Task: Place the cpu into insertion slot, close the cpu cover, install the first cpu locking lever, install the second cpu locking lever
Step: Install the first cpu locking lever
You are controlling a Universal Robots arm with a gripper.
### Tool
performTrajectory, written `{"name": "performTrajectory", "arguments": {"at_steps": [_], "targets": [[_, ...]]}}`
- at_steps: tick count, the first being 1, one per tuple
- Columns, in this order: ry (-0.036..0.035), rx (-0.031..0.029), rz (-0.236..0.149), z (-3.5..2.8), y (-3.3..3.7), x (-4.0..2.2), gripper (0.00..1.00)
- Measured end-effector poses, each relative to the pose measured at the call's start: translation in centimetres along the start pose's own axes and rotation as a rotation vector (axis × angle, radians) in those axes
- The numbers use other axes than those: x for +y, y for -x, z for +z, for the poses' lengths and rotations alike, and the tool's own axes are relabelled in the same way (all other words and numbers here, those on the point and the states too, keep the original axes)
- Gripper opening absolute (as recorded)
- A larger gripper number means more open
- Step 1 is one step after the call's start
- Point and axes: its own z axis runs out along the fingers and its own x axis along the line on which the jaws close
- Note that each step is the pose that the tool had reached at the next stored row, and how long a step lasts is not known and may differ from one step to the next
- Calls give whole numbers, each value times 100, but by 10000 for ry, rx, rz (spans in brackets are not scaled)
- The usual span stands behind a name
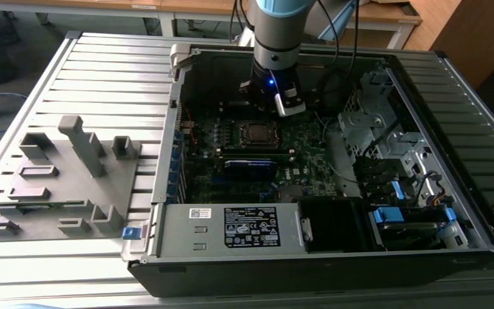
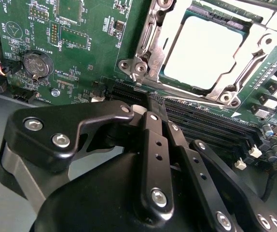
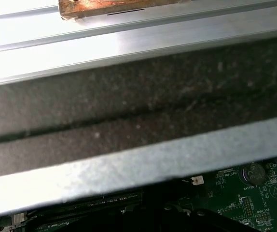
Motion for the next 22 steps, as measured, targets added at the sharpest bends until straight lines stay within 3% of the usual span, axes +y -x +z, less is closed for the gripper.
{"name": "performTrajectory", "arguments": {"at_steps": [22], "targets": [[14, 3, 2, -5, 5, -22, 11]]}}
